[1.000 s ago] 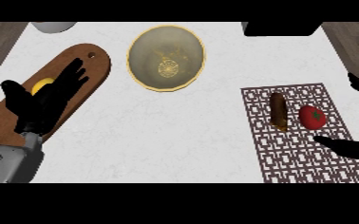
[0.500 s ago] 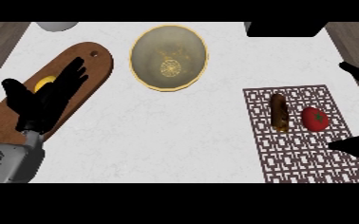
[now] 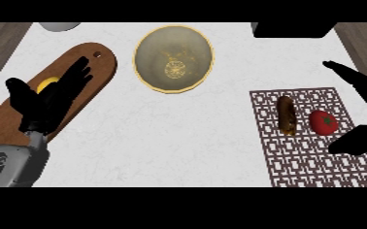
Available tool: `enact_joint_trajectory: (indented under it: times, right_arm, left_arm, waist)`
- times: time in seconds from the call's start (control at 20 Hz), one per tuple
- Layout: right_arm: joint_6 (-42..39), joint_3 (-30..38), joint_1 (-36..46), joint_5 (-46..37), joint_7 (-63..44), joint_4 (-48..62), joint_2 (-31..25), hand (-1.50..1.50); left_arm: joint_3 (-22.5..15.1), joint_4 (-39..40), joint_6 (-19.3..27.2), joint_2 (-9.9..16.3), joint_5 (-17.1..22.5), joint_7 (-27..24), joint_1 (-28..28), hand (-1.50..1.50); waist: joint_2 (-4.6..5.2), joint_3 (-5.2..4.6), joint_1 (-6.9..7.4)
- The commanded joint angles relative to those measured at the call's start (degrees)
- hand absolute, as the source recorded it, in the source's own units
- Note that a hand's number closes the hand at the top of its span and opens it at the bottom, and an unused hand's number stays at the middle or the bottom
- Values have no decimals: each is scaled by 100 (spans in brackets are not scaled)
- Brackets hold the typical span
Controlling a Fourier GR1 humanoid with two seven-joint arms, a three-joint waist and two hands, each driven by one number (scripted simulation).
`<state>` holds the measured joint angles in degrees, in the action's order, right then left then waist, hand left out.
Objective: Pick the tomato from the placemat and place it in the bowl
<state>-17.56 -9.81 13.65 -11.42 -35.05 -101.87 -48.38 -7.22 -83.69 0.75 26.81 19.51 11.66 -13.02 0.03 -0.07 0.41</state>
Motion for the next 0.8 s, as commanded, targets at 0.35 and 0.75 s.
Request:
enact_joint_trajectory:
  times: [0.35,0.75]
  right_arm:
    - [-933,-64,138,-605,-825,-50,681,-150]
    - [-1274,253,69,-1364,-394,489,976,-150]
  left_arm:
    - [147,-45,-14,-476,-463,122,77,0]
    - [557,-46,-301,-554,-613,176,68,0]
  waist:
    - [-9,6,-41]
    - [-6,6,-42]
